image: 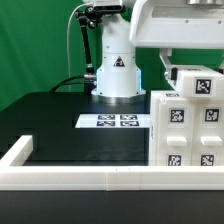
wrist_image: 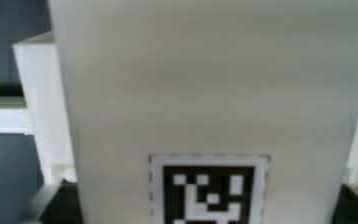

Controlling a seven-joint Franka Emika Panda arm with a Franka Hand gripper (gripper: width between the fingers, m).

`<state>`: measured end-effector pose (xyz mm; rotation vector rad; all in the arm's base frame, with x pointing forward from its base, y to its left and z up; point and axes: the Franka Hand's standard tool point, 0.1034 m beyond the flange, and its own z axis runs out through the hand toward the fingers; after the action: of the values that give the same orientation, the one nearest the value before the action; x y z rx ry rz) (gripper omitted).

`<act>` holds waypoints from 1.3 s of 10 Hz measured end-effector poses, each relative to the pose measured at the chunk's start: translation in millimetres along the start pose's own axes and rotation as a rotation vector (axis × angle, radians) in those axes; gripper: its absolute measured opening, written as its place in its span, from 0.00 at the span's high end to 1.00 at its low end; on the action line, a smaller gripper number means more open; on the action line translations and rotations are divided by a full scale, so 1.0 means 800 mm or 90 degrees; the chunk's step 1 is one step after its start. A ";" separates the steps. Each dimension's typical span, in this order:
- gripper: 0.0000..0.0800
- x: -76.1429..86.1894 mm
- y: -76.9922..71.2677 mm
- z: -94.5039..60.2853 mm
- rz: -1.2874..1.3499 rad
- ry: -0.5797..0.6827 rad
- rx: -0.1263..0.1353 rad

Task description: Assemble cabinet

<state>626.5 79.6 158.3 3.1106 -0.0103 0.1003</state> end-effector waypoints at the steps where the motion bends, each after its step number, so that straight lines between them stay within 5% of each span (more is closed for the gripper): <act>1: 0.29 0.000 0.000 0.000 0.000 0.000 0.000; 3: 0.04 0.000 0.000 0.001 0.000 -0.001 0.000; 7: 0.00 0.001 0.001 0.001 -0.001 0.008 0.001; 11: 0.00 -0.007 0.003 0.003 0.000 0.060 0.009; 13: 0.28 -0.007 0.005 0.003 0.003 0.057 0.009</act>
Offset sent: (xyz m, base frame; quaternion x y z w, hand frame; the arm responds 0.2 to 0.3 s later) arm 0.0000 0.0000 0.0000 0.0000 0.0000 0.0000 1.0000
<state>621.1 75.6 155.6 3.1172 -0.0150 0.2397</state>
